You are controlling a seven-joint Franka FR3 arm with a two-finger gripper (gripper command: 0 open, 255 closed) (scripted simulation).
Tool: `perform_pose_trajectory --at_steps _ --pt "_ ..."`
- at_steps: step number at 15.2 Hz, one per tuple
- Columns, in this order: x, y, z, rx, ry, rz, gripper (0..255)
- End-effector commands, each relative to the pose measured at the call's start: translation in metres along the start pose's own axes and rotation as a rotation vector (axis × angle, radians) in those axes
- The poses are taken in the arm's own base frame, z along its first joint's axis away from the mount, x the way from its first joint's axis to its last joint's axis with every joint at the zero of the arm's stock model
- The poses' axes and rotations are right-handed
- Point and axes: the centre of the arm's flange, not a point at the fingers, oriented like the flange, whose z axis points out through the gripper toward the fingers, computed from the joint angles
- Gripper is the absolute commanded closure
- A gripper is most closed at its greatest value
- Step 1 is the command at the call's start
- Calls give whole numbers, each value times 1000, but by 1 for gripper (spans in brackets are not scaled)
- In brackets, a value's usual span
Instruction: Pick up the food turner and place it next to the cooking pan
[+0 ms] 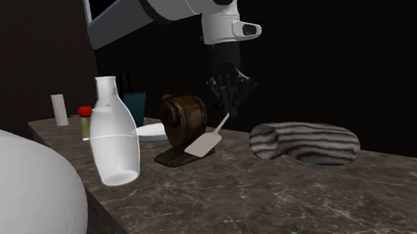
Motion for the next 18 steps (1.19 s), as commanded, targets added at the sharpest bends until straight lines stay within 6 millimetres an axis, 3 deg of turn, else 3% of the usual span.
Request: perform_pose_trajectory --at_steps 1,14,18 --pt "13 -24 0 0 0 1 255" --pt "90 -176 5 0 0 1 255" --pt "89 -176 26 0 0 1 255"
